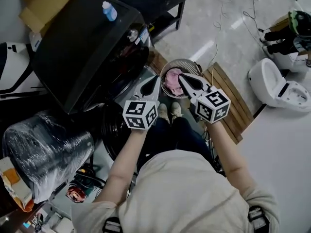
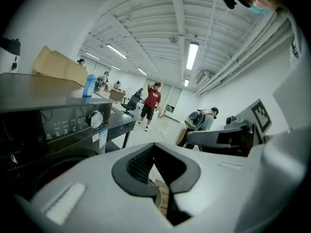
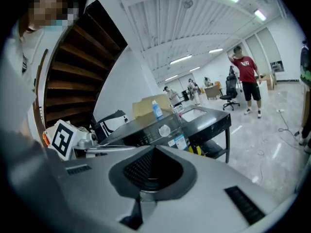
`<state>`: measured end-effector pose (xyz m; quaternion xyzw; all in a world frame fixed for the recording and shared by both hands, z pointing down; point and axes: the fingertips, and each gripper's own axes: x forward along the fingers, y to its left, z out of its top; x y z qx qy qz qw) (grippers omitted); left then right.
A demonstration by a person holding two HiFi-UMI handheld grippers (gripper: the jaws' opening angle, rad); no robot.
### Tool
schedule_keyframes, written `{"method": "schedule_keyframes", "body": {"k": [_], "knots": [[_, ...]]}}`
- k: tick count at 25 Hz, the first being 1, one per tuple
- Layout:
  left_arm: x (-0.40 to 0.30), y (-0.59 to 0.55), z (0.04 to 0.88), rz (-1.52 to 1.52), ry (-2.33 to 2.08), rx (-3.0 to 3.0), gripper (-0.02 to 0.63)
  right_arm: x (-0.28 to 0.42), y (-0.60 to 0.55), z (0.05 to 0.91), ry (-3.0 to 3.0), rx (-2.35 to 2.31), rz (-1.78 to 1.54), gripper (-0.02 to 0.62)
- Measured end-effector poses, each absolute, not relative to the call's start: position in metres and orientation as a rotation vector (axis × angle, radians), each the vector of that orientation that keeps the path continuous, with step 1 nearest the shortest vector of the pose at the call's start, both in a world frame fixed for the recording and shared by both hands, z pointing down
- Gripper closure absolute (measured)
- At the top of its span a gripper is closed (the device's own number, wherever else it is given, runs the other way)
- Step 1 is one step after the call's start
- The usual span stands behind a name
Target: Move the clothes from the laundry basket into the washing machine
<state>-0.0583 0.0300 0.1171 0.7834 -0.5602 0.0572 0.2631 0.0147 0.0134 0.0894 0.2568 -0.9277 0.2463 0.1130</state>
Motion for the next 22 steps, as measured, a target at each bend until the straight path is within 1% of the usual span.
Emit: {"method": "schedule_keyframes", "body": {"k": [7, 12, 15, 18, 22], "knots": [[-0.032, 0.030, 0.077, 0.207, -1.521, 2.220, 0.597, 0.023, 0.022, 0.051, -2.762, 0.796, 0.625, 0.586], [-0.016, 0.019, 0.051, 0.228, -1.491, 2.349, 0.595, 0.021, 0.019, 0.037, -2.761, 0.790, 0.420, 0.586], [-0.014, 0.016, 0.053, 0.278, -1.482, 2.359, 0.595, 0.021, 0.014, 0.030, -2.774, 0.808, 0.390, 0.586], [-0.017, 0.016, 0.063, 0.257, -1.459, 2.292, 0.597, 0.019, 0.011, 0.024, -2.783, 0.824, 0.379, 0.586], [-0.022, 0.016, 0.073, 0.305, -1.461, 2.293, 0.597, 0.014, 0.009, 0.025, -2.797, 0.833, 0.421, 0.586]]}}
